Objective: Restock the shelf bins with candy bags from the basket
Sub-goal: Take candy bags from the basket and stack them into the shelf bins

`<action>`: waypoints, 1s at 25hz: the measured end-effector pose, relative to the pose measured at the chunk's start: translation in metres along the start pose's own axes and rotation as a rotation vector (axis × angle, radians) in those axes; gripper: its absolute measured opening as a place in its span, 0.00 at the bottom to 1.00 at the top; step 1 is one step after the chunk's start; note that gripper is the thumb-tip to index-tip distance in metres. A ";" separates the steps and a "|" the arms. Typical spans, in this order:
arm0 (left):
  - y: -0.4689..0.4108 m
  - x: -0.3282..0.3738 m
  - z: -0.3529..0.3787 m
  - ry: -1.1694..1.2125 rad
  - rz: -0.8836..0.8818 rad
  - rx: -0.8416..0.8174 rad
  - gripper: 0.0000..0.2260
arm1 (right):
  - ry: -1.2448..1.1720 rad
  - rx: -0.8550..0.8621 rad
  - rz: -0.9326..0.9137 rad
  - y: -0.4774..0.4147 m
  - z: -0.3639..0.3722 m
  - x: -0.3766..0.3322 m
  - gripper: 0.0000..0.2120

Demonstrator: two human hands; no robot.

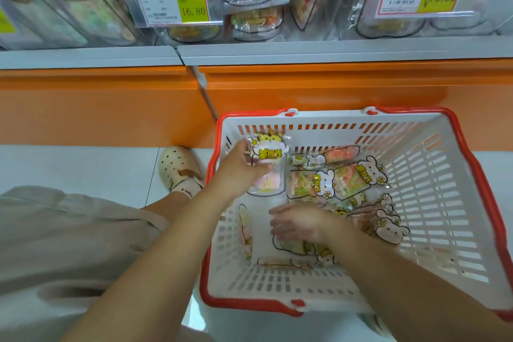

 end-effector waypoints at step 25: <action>-0.003 -0.003 0.017 0.102 -0.011 -0.013 0.24 | -0.028 0.326 -0.326 0.106 -0.047 -0.030 0.11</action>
Point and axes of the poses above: each hand's wrist, its own y-axis away from the middle knuckle, its own z-axis out of the palm, x = y × z, the point moved 3 cm from there along -y, towards the middle knuckle, and after that the axes turned 2 degrees about -x, right-handed, at the moved point
